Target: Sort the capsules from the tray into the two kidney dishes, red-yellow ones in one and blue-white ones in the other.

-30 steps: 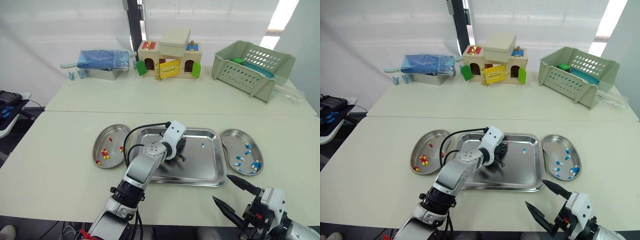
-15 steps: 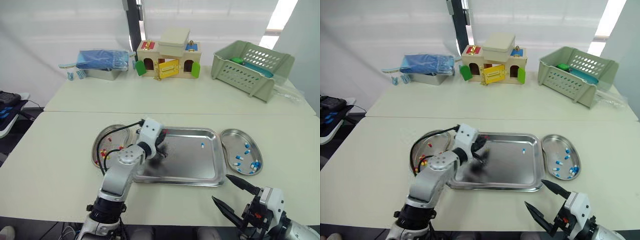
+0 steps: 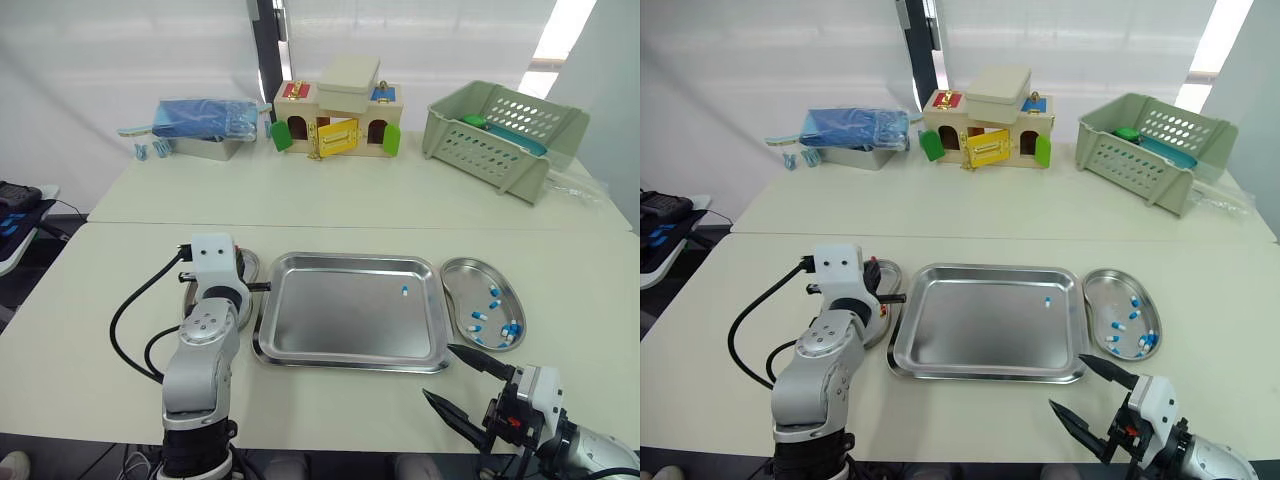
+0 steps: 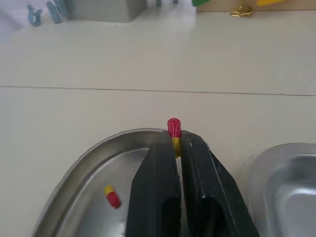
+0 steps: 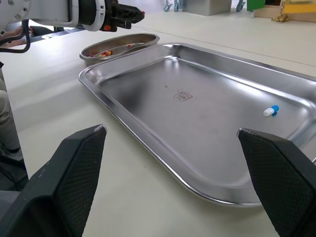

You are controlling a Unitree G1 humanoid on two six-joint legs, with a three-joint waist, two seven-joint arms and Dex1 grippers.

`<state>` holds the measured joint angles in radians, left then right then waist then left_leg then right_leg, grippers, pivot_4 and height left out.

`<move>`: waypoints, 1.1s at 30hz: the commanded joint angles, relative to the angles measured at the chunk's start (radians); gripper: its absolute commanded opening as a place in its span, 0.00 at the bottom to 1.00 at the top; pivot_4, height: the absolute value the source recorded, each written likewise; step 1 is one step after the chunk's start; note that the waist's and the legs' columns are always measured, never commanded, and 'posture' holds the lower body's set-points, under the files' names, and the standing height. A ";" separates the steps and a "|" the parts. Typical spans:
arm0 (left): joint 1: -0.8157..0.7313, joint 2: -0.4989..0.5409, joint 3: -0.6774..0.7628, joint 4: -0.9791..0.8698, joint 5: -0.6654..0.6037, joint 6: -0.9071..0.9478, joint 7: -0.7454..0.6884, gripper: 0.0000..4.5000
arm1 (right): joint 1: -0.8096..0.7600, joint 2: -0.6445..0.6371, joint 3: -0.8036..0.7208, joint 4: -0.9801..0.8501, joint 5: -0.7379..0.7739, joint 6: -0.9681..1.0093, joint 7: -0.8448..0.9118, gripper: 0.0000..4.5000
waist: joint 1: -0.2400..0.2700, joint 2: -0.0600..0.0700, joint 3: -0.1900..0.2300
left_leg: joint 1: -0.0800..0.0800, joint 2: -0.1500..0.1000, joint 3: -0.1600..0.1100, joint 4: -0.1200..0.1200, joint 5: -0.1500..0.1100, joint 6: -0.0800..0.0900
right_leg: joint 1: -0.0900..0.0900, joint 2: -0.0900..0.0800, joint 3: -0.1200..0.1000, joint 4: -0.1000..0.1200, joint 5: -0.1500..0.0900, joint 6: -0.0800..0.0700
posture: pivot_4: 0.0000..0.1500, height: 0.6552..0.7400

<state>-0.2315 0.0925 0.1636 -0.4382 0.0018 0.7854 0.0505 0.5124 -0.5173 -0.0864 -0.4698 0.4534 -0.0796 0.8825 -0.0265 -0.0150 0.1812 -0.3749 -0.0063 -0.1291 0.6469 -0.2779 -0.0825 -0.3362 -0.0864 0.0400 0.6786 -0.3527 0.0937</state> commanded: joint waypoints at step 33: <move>0.085 0.160 0.055 -0.072 -0.086 0.012 -0.163 0.99 | -0.052 -0.040 -0.065 0.051 0.064 -0.009 0.089 1.00 | -0.001 0.000 0.000 | 0.000 0.000 0.000 0.000 0.000 0.000 | 0.000 0.000 0.000 0.000 0.000 0.000 | 1.00 1.00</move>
<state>-0.1483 0.2455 0.2219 -0.4927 -0.0770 0.8305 -0.0882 0.4572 -0.5478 -0.1294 -0.3982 0.4945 -0.0729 0.9636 -0.0270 -0.0149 0.1811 -0.3747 -0.0061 -0.1290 0.6466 -0.2779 -0.0825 -0.3364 -0.0864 0.0400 0.6787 -0.3527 0.0936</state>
